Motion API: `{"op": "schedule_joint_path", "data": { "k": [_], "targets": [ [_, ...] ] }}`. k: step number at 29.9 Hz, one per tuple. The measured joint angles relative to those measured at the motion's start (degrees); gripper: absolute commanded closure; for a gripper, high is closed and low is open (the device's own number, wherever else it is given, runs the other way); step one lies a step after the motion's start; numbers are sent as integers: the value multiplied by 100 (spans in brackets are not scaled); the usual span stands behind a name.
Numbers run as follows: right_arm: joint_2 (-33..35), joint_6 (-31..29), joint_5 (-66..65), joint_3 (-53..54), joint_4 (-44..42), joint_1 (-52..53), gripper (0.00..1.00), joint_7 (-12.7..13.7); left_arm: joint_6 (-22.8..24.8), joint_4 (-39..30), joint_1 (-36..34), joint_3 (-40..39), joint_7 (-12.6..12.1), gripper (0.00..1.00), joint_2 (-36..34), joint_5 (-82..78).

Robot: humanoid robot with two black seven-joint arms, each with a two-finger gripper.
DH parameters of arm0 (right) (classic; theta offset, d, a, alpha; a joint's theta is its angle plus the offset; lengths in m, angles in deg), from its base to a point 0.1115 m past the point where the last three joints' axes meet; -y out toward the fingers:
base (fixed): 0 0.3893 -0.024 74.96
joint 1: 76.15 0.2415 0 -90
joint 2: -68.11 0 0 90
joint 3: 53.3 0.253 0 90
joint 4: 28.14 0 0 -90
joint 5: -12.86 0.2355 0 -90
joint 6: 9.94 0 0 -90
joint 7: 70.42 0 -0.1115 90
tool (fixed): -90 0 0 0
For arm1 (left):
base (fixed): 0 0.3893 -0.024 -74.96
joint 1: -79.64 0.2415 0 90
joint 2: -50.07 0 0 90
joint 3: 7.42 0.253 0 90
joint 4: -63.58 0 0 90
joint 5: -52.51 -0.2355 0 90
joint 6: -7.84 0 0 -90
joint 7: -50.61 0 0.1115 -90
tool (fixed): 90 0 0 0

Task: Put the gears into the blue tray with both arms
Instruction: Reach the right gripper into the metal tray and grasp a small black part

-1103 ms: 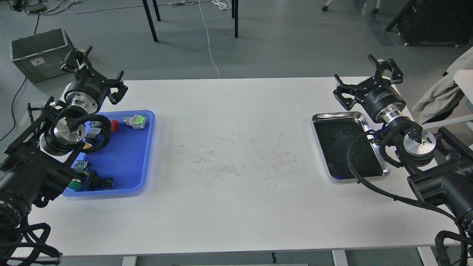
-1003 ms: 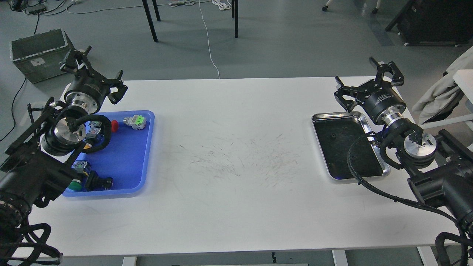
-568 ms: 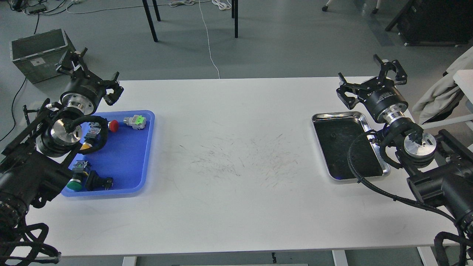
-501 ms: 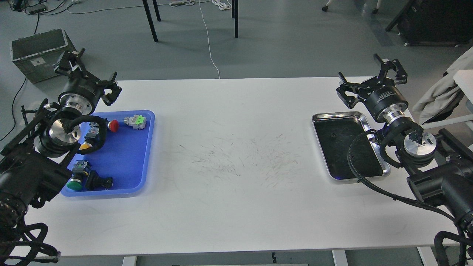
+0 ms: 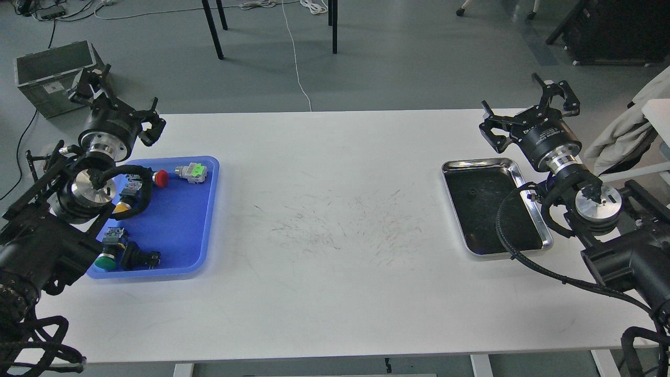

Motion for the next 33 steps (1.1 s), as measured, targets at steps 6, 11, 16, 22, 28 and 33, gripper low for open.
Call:
{"op": "schedule_joint_path", "data": {
  "k": [6,11,16,22,28,33],
  "targets": [
    [480,-80,-27,-933,17,422,1,0,-5,-17,-24,-3,7,2,7,-1],
    [1152,-86,-210,-2766,96,1382,1,23,-4,-28,-61,-13,8,2,-18,-1],
    [1543,-78,-1015,-5118,408,2683,1,54,28,-29,-76,-18,15,2,-75,-1],
    [1515,-26,-2678,-7751,789,4269,1,117,41,-29,-78,-20,18,2,-117,-1],
    [869,2,-3888,-9438,923,5038,1,218,45,-30,-77,-25,43,2,-152,12],
    [124,238,-4432,-10318,507,5016,1,234,49,-29,-70,-24,53,2,-171,16]
  ]
}}
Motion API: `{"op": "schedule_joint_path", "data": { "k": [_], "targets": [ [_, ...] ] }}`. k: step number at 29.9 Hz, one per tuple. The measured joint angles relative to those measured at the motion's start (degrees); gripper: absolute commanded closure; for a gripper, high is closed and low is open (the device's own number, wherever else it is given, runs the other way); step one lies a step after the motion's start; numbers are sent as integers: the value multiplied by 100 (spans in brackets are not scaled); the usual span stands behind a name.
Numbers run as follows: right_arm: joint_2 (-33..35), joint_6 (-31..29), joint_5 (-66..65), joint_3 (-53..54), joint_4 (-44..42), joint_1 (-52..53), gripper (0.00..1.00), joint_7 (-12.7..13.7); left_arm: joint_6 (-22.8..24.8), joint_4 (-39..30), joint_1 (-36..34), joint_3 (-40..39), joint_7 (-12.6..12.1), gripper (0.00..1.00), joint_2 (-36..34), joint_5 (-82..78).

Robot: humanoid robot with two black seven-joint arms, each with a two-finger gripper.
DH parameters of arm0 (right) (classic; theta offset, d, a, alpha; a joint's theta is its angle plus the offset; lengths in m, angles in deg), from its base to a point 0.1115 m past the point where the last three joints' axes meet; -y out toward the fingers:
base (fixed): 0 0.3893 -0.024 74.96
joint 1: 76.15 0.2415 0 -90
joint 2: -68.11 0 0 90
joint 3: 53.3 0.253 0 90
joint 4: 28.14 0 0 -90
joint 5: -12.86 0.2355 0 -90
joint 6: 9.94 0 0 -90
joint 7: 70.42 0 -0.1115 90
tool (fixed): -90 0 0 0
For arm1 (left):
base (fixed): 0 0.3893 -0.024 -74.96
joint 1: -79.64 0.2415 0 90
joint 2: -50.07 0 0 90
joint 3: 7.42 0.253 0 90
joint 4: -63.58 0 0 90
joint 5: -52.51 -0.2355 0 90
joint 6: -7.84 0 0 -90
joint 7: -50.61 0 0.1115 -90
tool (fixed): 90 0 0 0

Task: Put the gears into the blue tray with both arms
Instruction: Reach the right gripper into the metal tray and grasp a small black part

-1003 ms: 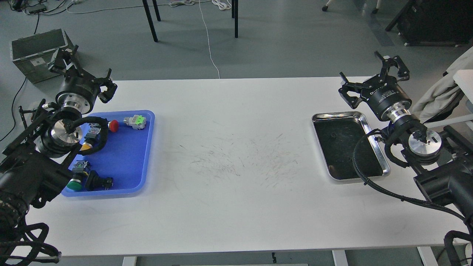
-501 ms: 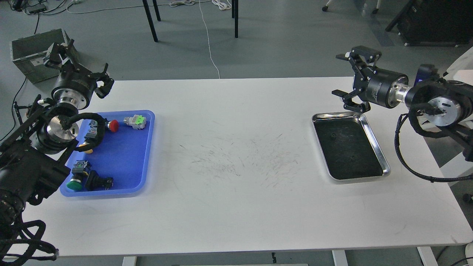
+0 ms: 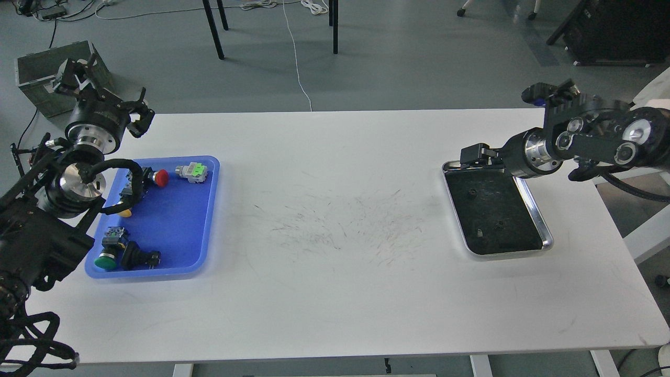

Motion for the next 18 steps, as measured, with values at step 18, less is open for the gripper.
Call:
{"op": "schedule_joint_path", "data": {
  "k": [18],
  "targets": [
    [-1000,424,-367,-426,-1391,-1108,5,8,11,1,0,-11,52,2,-16,0]
  ]
}}
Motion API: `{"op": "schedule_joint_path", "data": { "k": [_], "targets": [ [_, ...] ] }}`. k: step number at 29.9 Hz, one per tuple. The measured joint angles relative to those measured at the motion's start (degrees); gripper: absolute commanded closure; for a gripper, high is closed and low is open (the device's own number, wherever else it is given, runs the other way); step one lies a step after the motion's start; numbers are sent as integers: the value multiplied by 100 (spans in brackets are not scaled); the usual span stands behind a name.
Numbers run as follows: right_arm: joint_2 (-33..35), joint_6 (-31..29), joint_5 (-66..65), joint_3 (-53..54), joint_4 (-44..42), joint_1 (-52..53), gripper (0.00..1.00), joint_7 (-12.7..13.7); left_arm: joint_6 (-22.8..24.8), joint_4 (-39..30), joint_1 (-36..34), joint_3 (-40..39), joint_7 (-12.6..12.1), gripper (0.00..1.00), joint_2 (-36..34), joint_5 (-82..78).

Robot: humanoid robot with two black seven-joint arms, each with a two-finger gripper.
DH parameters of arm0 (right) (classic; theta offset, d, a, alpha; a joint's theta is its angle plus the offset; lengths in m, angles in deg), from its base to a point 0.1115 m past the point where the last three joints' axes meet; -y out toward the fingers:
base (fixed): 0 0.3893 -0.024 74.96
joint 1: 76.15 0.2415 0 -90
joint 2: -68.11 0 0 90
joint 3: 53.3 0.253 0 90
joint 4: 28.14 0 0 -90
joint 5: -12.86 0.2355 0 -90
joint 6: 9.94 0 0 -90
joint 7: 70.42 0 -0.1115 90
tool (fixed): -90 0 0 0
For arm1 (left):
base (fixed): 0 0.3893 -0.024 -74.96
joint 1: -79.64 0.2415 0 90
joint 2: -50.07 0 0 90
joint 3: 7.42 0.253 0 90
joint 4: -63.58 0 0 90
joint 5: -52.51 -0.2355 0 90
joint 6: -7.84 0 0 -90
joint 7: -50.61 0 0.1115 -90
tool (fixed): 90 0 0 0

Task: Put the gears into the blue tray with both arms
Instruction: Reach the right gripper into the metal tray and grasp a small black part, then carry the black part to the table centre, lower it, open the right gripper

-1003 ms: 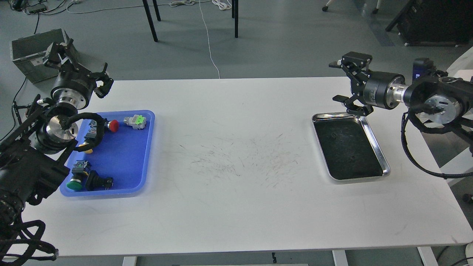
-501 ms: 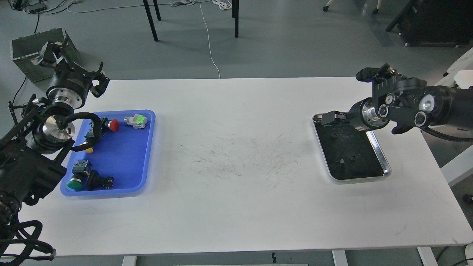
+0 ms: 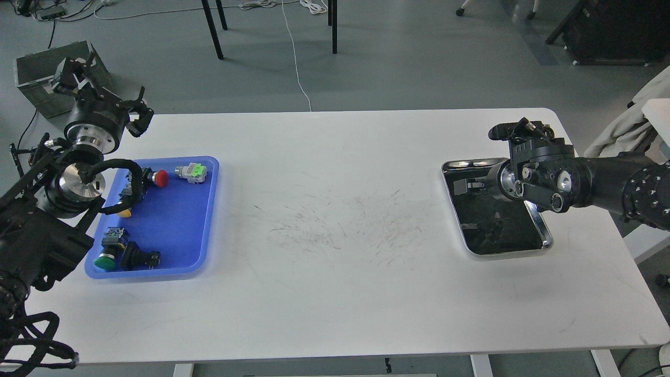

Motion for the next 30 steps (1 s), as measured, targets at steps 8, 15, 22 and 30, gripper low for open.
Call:
{"op": "schedule_joint_path", "data": {
  "k": [8,15,22,30],
  "targets": [
    [-184,45,-4,-7,-176,-126,20,0,-1,0,0,8,16,2,-5,0],
    [-211,3,-8,-25,-195,-127,47,30,-1,0,0,9,25,2,-5,0],
    [-214,-37,-27,-57,-182,-104,85,34,-2,0,0,1,25,2,-5,0],
    [-164,-188,-328,-64,-168,-80,99,5,-2,0,0,-8,25,2,-21,0]
  ]
}}
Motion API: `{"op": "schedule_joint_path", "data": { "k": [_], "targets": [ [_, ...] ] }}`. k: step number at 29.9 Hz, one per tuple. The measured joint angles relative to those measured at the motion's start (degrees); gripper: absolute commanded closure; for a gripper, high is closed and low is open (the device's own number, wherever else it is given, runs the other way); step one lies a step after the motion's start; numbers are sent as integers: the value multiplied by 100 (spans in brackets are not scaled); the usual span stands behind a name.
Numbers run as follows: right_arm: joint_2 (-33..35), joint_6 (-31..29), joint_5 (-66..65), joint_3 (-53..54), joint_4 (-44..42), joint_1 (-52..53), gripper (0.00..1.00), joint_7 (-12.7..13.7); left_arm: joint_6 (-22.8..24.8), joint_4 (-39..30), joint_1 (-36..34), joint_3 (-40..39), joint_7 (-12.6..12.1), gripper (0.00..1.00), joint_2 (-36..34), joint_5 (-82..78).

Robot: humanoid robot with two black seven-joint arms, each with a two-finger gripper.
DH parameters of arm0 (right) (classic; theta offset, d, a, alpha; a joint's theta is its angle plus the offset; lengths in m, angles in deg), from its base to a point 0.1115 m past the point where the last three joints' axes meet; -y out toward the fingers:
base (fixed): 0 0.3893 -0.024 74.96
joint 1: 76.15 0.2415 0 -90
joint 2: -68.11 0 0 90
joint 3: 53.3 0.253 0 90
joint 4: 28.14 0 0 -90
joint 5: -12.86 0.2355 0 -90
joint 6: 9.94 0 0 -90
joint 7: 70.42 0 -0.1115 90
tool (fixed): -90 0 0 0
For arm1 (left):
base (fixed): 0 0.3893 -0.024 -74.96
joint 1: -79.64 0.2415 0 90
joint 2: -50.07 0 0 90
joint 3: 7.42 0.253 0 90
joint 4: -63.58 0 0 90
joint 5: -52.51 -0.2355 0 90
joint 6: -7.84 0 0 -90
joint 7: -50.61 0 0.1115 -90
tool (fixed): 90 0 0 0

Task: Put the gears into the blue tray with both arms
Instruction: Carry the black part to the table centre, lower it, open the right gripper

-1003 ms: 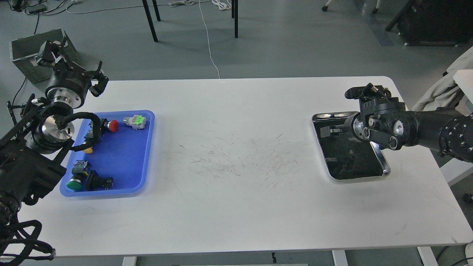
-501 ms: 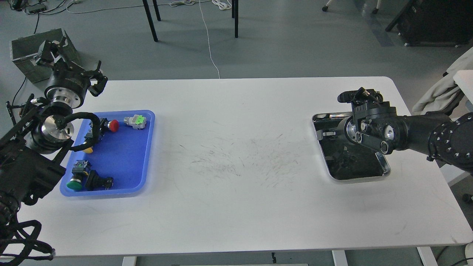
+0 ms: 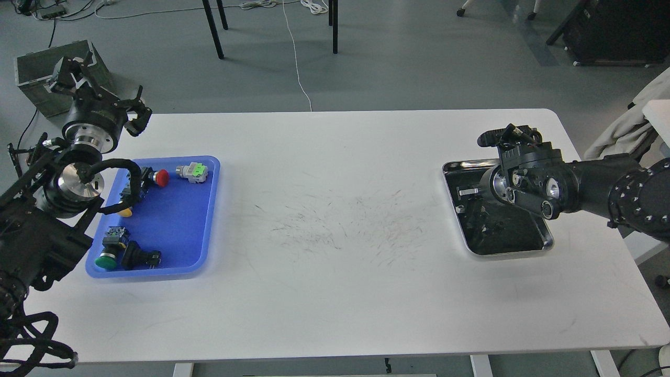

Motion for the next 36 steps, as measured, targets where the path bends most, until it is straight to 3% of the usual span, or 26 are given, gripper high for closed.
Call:
{"op": "schedule_joint_path", "data": {
  "k": [5,11,16,22,26,36],
  "targets": [
    [37,-11,0,6,136,316,99,-5,-7,0,0,-1,0,2,-1,0],
    [365,41,87,235,1095,1687,99,14,-9,0,-4,-8,0,2,-19,0],
    [419,220,254,1121,1525,2301,99,-33,-10,0,-12,-15,0,2,-51,4],
    [-437,1236,945,1966,1669,1731,99,-118,-18,0,-27,-19,0,2,-74,8],
    [-909,1808,1028,2134,1473,1192,99,-337,-18,0,-27,-18,-4,2,-116,9],
    [-965,2163,1038,2640,1205,205,98,-586,-18,0,-27,-16,-3,2,-117,18]
  ]
}}
